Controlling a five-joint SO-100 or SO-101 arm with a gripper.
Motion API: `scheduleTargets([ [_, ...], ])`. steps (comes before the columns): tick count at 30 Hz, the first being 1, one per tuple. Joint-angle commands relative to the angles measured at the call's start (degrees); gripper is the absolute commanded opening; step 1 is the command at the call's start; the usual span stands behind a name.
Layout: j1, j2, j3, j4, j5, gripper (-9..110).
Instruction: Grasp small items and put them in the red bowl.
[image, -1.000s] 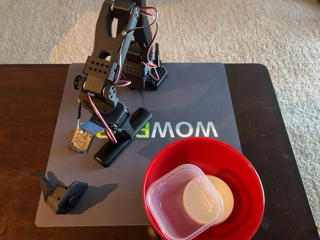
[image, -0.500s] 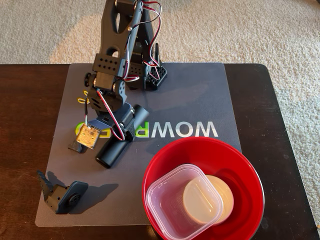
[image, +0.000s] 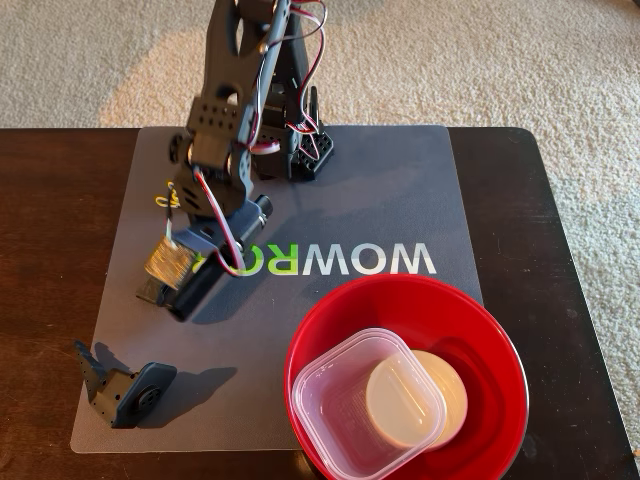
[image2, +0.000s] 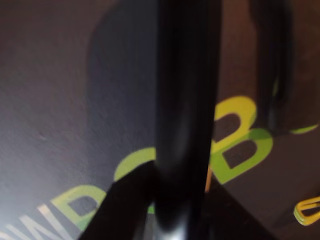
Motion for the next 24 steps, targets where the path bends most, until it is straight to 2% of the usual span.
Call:
scheduleTargets([
  [1, -1.93, 8.44, -1.58, 2.64, -1.76, 0],
  [9, -9.76, 8.96, -18.90, 15.21, -12.13, 0],
  [13, -18.46, -1.76, -41.75, 25.14, -20.30, 0],
  [18, -27.07, -21.97, -78.40, 38.67, -27.86, 0],
  [24, -34.45, -35.60, -98.26, 39.29, -32.26, 0],
])
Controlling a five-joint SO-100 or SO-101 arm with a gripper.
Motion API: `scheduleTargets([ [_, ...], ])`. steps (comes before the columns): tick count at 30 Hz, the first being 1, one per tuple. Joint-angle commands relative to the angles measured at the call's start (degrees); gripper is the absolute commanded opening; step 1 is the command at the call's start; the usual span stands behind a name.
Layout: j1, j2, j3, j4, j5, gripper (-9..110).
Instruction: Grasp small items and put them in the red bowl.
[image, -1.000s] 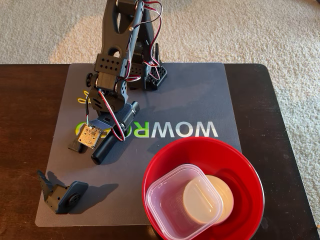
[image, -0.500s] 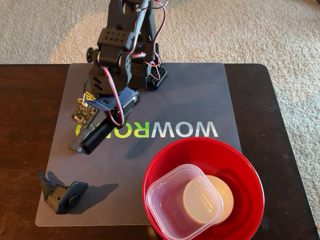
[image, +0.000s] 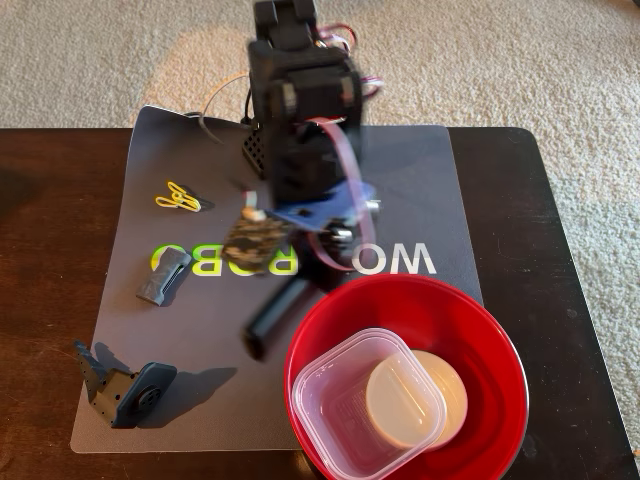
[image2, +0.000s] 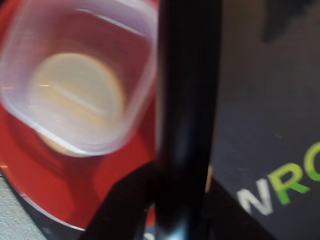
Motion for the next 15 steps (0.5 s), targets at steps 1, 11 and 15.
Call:
scheduleTargets([
  [1, -4.48, -6.42, -14.50, 0.26, -1.93, 0],
  [11, -10.63, -30.85, -31.90, 0.26, -3.87, 0],
  [15, -11.25, -35.60, -35.16, 0.35, -1.85, 14],
])
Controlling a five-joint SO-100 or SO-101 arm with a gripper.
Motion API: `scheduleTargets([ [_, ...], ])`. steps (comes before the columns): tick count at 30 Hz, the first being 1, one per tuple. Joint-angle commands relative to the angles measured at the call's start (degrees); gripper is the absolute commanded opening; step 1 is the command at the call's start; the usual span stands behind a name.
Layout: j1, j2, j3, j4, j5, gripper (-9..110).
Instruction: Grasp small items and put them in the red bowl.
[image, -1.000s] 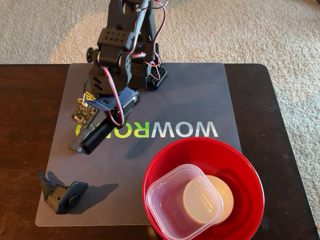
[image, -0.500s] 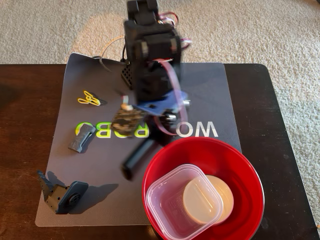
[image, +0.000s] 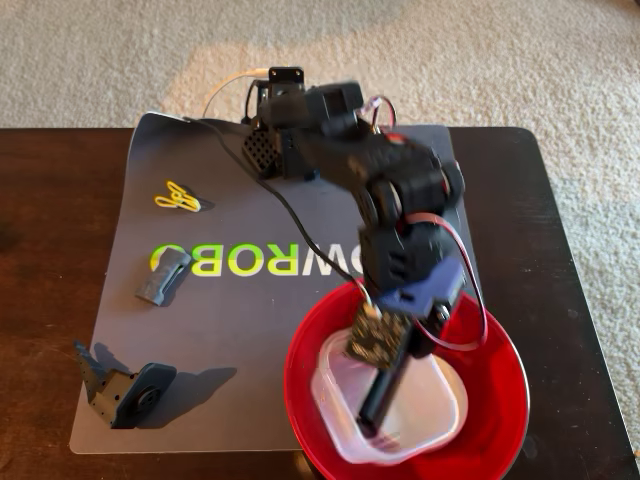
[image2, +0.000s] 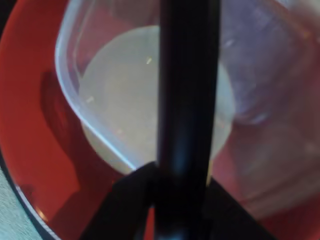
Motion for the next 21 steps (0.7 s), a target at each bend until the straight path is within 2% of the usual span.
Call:
scheduleTargets([
  [1, -1.32, 0.09, -3.60, 0.35, 1.05, 20],
  [9, 1.58, 6.24, -2.46, 0.62, 0.88, 41],
  [16, 3.52, 19.07, -0.09, 0.62, -2.20, 43],
  [21, 13.18, 29.44, 6.24, 0.62, -5.01, 42],
])
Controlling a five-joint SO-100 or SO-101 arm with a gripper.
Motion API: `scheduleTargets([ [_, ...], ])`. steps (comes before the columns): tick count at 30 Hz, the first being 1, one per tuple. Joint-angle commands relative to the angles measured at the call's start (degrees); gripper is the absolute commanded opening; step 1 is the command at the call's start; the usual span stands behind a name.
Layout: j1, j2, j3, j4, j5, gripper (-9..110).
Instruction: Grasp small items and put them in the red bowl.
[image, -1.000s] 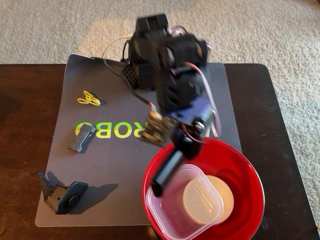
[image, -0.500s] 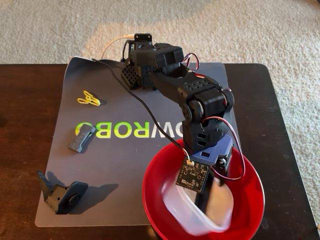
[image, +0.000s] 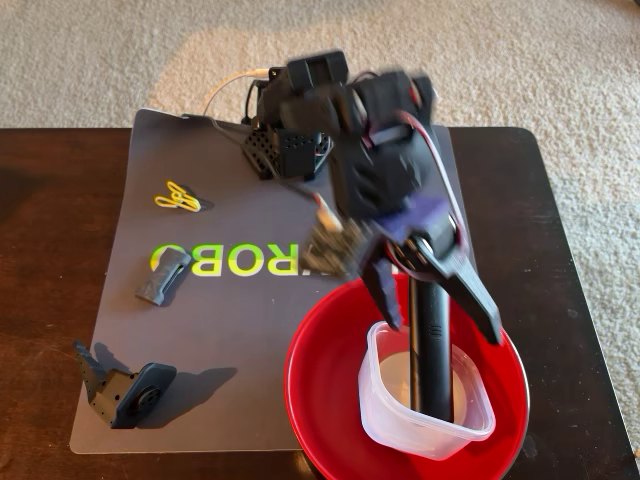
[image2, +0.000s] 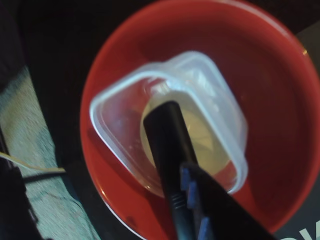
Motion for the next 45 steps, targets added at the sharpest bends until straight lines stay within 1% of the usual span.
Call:
scheduleTargets([
  [1, 10.02, 9.23, 5.54, 0.18, -0.88, 42],
  [4, 22.85, 7.03, 9.14, 0.18, -0.18, 42],
  [8, 37.35, -3.52, 9.14, 0.18, 3.43, 39],
  [10, 42.36, -8.00, 9.05, 0.18, 4.83, 38],
  [13, 46.58, -12.92, 8.26, 0.09, 7.12, 38],
  [17, 48.08, -21.27, -1.93, 0.00, 9.32, 37],
  [22, 45.18, -31.90, -14.77, 0.00, 11.07, 37],
  [28, 41.31, -36.21, -16.96, -0.09, 14.59, 37],
  [33, 38.76, -45.44, -27.16, 0.00, 17.49, 37],
  [34, 38.76, -46.41, -27.69, 0.00, 17.49, 33],
  [35, 38.85, -47.02, -27.69, 0.00, 17.14, 26],
  [37, 39.55, -47.81, -27.69, 0.00, 15.91, 5],
  [38, 39.90, -48.08, -27.69, 0.00, 15.64, 0],
  [45, 40.52, -46.32, -28.74, 0.09, 16.00, 0],
])
